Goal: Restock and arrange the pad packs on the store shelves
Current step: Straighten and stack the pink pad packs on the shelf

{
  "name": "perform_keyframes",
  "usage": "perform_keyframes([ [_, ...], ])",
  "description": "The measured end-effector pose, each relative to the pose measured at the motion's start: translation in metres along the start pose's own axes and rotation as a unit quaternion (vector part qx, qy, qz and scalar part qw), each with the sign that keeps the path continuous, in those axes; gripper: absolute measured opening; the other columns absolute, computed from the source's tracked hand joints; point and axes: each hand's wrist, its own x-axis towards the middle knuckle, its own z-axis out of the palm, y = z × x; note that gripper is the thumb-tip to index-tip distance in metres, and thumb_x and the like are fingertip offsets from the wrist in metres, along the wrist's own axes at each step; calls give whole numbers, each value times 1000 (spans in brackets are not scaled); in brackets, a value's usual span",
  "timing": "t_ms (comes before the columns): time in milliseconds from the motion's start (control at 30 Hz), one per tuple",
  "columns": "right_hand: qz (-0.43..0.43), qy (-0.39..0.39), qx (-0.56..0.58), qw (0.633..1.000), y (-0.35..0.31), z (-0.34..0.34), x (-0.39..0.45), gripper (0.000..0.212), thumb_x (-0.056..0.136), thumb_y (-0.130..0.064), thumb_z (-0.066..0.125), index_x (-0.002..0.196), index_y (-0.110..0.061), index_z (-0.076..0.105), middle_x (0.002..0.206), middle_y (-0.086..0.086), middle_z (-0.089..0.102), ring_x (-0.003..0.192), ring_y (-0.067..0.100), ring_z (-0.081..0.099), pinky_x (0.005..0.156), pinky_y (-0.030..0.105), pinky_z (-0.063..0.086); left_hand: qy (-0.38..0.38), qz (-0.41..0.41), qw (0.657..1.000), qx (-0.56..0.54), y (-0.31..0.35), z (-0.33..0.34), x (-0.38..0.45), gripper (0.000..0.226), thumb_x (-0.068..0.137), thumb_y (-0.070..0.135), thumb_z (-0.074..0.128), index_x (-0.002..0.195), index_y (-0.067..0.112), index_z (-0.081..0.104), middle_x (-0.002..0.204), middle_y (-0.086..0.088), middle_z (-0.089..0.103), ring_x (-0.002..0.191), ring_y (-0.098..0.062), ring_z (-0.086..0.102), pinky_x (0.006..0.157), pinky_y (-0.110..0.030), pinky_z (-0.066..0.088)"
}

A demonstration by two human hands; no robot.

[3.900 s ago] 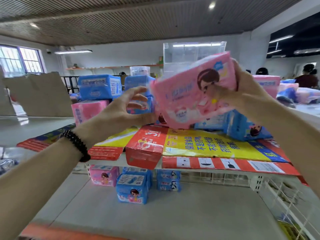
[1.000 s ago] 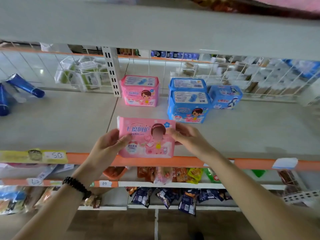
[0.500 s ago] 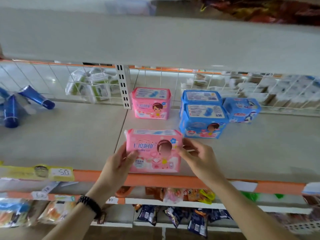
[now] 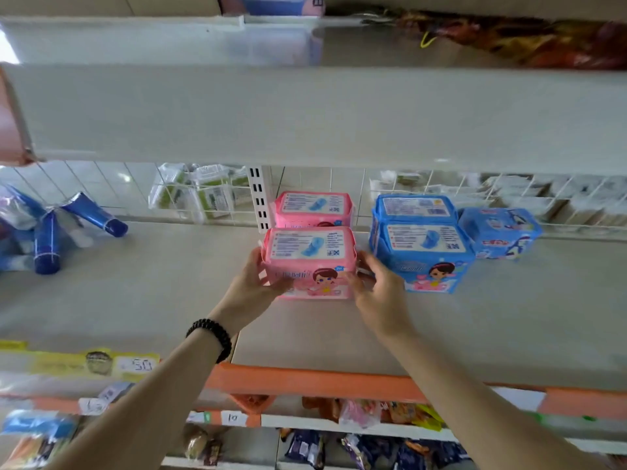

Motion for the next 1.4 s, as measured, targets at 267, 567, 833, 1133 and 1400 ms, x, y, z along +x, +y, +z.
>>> perform_keyframes([
  [267,27,-16,2,999,0,2,7,34,95,-27,65,128,-17,59,120,-8,66,103,-11,62,76,7,51,16,5,998,59,-3,-2,13,52,87,1,72,127,22,45,124,7,63,116,-5,59,93,-36,57],
  [567,59,-31,-2,998,-1,17,17,54,84,-32,78,130,-22,51,121,-14,64,103,-8,60,83,13,54,5,0,997,81,-1,-9,23,53,85,3,76,123,18,42,122,9,59,110,3,55,73,-15,57],
  [833,90,-39,-35,995,-2,22,42,54,84,-16,79,128,-14,48,114,-6,64,99,7,60,65,-4,42,-27,-10,988,149,6,-11,51,69,72,2,86,117,14,34,118,8,60,105,2,58,81,-22,57],
  [1133,93,-81,34,992,3,26,52,74,78,-4,82,138,-15,41,122,-7,64,109,-2,63,86,17,55,-19,-12,992,127,1,-8,56,81,67,-3,88,124,5,32,116,7,61,99,1,62,73,-21,59],
  [1400,106,-81,53,990,11,28,64,78,78,15,74,142,-9,36,130,5,61,121,18,60,97,33,55,-43,0,987,157,-6,-5,71,79,74,-2,83,128,9,26,115,14,56,106,-9,61,91,-35,58],
])
